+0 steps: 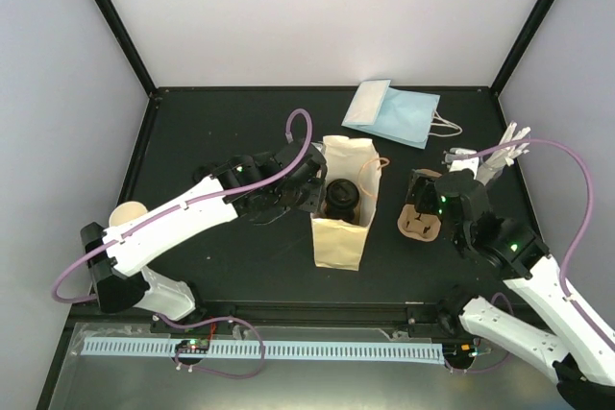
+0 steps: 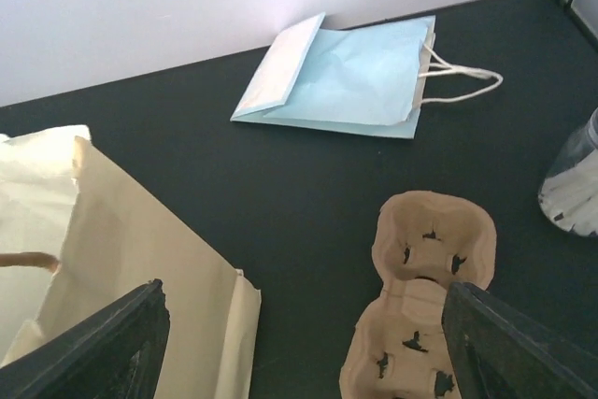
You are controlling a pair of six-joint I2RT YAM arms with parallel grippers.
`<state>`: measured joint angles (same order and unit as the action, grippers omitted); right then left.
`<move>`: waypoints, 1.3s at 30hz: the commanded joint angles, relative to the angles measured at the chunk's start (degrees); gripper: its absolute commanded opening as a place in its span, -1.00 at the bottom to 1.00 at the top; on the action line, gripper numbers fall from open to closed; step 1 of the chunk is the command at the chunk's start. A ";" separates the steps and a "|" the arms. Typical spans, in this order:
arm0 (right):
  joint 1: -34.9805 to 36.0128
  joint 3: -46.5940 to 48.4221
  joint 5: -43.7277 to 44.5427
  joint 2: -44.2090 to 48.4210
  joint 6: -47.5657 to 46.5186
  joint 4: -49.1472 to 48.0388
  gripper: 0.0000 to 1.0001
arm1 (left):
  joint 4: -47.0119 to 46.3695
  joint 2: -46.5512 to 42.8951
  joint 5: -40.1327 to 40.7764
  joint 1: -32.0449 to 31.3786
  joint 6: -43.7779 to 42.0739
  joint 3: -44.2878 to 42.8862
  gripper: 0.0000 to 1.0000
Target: Pack the takeout coffee
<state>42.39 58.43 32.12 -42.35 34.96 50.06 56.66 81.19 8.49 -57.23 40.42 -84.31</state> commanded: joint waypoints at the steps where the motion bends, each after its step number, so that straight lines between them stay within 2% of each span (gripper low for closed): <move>1: -4.14 -2.96 -7.17 0.94 2.37 -5.92 0.65 | 3.54 0.57 6.01 0.04 -2.55 -3.09 -0.33; 5: -5.38 -6.48 -9.66 1.38 3.42 -7.68 0.63 | 3.37 0.10 8.26 0.86 -4.02 -3.21 -0.85; 7: -5.62 -8.21 -11.66 1.15 4.11 -8.67 0.63 | 3.46 -0.20 8.55 2.10 -4.97 -3.18 -0.96; 15: -5.75 -15.49 -18.66 0.14 7.17 -13.03 0.63 | -1.69 -1.20 4.39 9.09 -11.34 -0.74 -0.97; 25: -5.78 -16.36 -18.08 -2.06 6.82 -13.69 0.62 | -8.29 0.96 -3.65 21.45 -19.23 -0.76 -0.97; 34: -6.04 -13.03 -15.56 -5.41 4.99 -10.79 0.63 | -9.04 4.18 -8.86 25.57 -22.21 -2.37 -0.95; 36: -6.04 -12.47 -15.57 -6.06 4.92 -10.35 0.64 | -8.33 4.49 -9.71 25.90 -22.32 -2.79 -0.90; 39: -6.09 -10.45 -15.09 -7.18 5.63 -8.64 0.71 | -7.86 3.91 -10.53 25.94 -22.37 -2.98 -0.63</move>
<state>36.82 44.47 15.05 -48.64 40.47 39.51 48.36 85.14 1.23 -31.66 19.25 -85.06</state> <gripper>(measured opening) 0.842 0.113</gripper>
